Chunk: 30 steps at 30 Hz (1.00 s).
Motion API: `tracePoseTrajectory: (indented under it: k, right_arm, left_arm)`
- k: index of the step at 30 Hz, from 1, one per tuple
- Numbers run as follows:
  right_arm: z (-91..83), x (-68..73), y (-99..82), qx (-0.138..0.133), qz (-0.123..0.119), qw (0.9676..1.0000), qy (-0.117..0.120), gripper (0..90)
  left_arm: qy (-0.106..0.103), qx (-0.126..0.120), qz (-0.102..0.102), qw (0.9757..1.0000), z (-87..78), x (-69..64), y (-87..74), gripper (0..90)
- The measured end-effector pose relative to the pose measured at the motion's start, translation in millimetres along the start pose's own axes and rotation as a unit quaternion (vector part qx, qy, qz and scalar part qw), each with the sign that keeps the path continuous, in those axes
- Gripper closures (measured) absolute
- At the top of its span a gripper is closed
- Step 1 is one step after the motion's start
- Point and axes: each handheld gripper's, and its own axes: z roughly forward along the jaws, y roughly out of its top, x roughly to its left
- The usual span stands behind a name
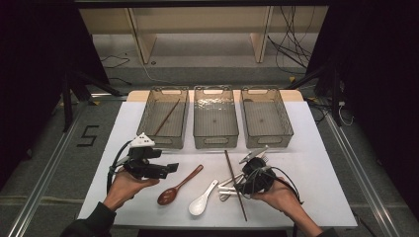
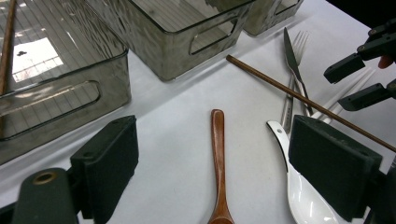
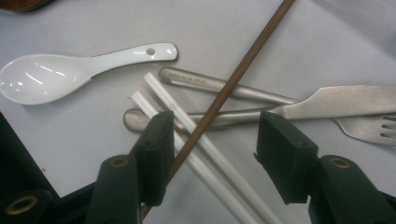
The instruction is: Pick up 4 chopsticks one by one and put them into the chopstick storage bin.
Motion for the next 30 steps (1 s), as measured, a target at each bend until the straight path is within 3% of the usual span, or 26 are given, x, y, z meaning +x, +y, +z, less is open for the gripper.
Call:
tracePoseTrajectory:
  k: [15,30]
  right_arm:
    - [17.7,-4.2,9.9,0.039,-0.002,0.9992,0.003,56.8]
    - [20.0,-10.3,9.9,0.056,0.006,0.9984,0.002,67.4]
  left_arm:
    - [-0.002,0.002,0.01,0.9999,0.9,-4.7,-2.5,15.6]
    - [-0.001,0.003,0.012,0.9999,1.1,-4.9,-3.1,15.6]
